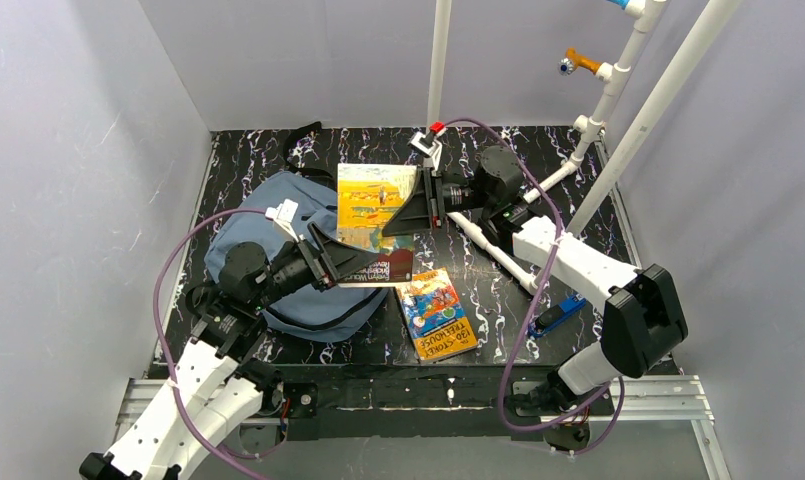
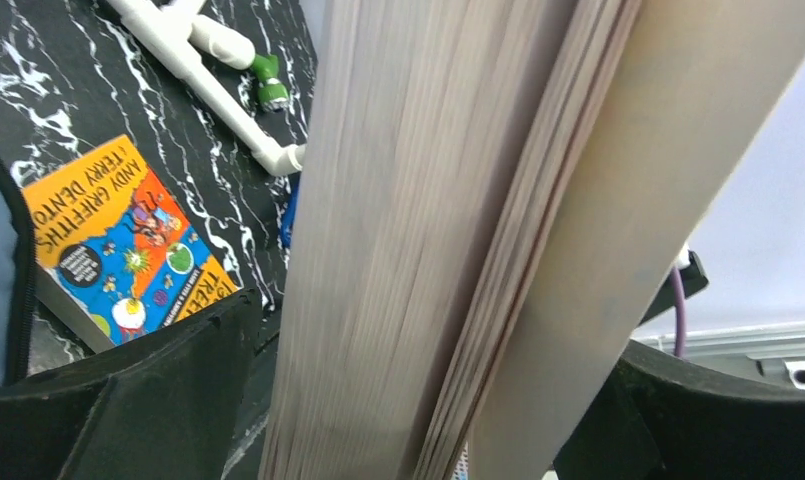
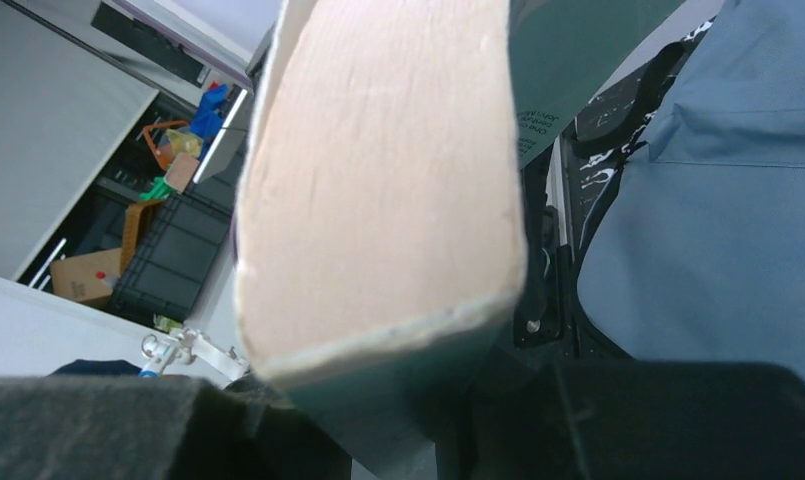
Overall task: Pack the student bag
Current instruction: Pick up the book from the center of the board, then place the book in the student bag.
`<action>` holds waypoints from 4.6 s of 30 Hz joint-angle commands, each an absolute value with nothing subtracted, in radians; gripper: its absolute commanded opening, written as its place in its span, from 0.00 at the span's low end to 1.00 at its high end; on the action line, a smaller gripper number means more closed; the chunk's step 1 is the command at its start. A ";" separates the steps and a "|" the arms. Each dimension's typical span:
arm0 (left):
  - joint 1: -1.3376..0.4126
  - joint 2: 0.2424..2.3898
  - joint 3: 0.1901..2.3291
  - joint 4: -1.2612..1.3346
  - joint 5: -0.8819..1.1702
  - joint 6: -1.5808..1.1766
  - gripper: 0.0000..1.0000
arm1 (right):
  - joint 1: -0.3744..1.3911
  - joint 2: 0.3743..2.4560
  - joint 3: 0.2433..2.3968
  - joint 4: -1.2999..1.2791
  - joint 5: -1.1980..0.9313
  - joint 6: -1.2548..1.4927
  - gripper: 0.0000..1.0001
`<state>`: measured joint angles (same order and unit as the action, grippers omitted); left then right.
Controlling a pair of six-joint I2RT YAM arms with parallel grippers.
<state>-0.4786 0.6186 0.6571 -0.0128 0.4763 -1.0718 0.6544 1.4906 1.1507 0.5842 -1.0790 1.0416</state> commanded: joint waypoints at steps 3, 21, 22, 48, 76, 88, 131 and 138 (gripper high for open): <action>-0.473 0.548 0.662 0.026 0.547 -1.127 0.97 | 0.626 1.500 1.229 0.796 -1.074 1.167 0.01; -0.472 0.626 0.788 0.050 0.488 -1.012 0.61 | 0.632 1.490 1.204 0.471 -1.155 0.914 0.01; -0.471 0.635 0.789 0.050 0.492 -1.011 0.59 | 0.637 1.495 1.218 0.425 -1.151 0.880 0.01; -0.469 0.559 0.576 0.509 -0.144 -1.043 0.00 | 0.807 1.644 0.932 1.221 -0.540 1.613 0.98; -0.469 0.539 0.475 0.501 -0.126 -1.108 0.18 | 0.891 1.780 0.969 1.578 -0.173 1.675 0.32; -0.470 0.537 0.842 -0.642 -0.313 -0.723 0.85 | 0.728 1.630 0.934 1.230 -0.320 1.439 0.01; -1.097 1.531 1.050 -0.598 -0.887 -0.163 0.88 | 0.692 1.078 1.041 -0.399 0.125 0.420 0.01; -1.095 1.513 1.040 -0.596 -0.864 -0.136 0.64 | 0.690 1.092 1.064 -0.398 0.113 0.415 0.01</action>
<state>-1.1015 1.5391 1.0451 -0.5831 -0.8219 -0.1589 0.6994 1.1221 1.0153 -0.5220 0.1230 0.4137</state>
